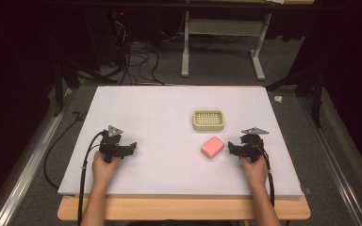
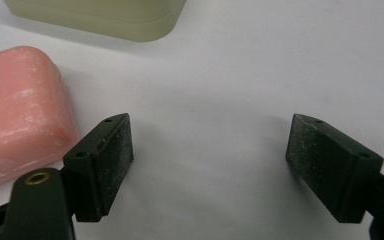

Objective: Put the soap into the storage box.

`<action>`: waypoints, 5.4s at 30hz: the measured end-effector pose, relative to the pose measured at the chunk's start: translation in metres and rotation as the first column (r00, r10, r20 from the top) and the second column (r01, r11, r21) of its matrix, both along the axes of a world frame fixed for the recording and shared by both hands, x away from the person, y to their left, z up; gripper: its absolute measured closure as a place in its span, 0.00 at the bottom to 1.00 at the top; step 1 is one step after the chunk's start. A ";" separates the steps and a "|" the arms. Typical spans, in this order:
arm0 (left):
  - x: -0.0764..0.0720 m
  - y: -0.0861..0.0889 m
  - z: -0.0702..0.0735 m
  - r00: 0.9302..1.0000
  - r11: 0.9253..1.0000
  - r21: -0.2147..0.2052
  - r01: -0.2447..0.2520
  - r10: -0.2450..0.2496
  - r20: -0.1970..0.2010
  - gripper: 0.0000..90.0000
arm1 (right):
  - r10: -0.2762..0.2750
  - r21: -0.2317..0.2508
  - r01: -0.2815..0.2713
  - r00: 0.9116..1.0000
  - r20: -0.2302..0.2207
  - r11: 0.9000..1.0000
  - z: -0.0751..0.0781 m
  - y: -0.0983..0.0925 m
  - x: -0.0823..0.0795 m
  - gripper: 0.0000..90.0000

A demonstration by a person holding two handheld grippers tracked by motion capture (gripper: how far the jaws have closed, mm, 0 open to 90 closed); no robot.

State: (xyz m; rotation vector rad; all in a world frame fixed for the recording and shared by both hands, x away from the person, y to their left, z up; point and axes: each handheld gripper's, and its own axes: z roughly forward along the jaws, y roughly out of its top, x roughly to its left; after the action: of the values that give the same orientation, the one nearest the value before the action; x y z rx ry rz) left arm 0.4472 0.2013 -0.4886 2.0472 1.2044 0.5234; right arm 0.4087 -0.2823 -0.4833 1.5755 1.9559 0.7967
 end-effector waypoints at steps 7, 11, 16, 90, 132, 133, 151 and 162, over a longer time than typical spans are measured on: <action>0.000 0.000 0.000 1.000 1.000 0.000 0.000 0.000 0.000 0.22 | 0.000 0.000 0.000 1.000 0.000 1.000 0.000 0.000 0.000 0.22; 0.000 0.000 0.000 1.000 1.000 0.001 0.000 0.000 0.000 0.22 | 0.000 0.000 0.000 1.000 -0.001 1.000 0.000 0.000 0.000 0.22; 0.000 0.000 0.000 1.000 1.000 0.002 -0.001 0.001 -0.001 0.22 | -0.001 -0.001 0.001 1.000 -0.004 1.000 0.000 0.000 0.000 0.21; 0.000 0.000 0.000 1.000 1.000 -0.003 -0.002 0.002 0.001 0.21 | 0.144 0.022 -0.145 0.988 0.054 0.989 0.024 0.028 -0.045 0.15; 0.000 0.000 0.000 1.000 1.000 -0.003 -0.002 0.002 0.001 0.21 | 0.283 -0.031 -0.281 0.956 0.079 0.959 0.035 0.066 -0.022 0.15; 0.000 0.000 0.000 1.000 1.000 -0.003 -0.002 0.002 0.001 0.21 | 0.286 -0.032 -0.284 0.955 0.079 0.958 0.035 0.067 -0.021 0.15; 0.000 0.000 0.000 1.000 1.000 -0.002 -0.002 0.002 0.001 0.21 | 0.324 -0.020 -0.323 0.945 0.043 0.946 0.025 0.073 -0.004 0.15; 0.000 0.000 0.000 1.000 1.000 -0.003 -0.002 0.002 0.001 0.21 | 0.348 -0.002 -0.348 0.937 0.017 0.937 0.019 0.076 0.001 0.14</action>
State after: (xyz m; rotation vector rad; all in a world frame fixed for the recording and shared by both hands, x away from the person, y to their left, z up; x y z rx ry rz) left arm 0.4473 0.2011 -0.4887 2.0434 1.2063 0.5231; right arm 0.4095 -0.2059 -0.4645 1.2301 2.2561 0.9436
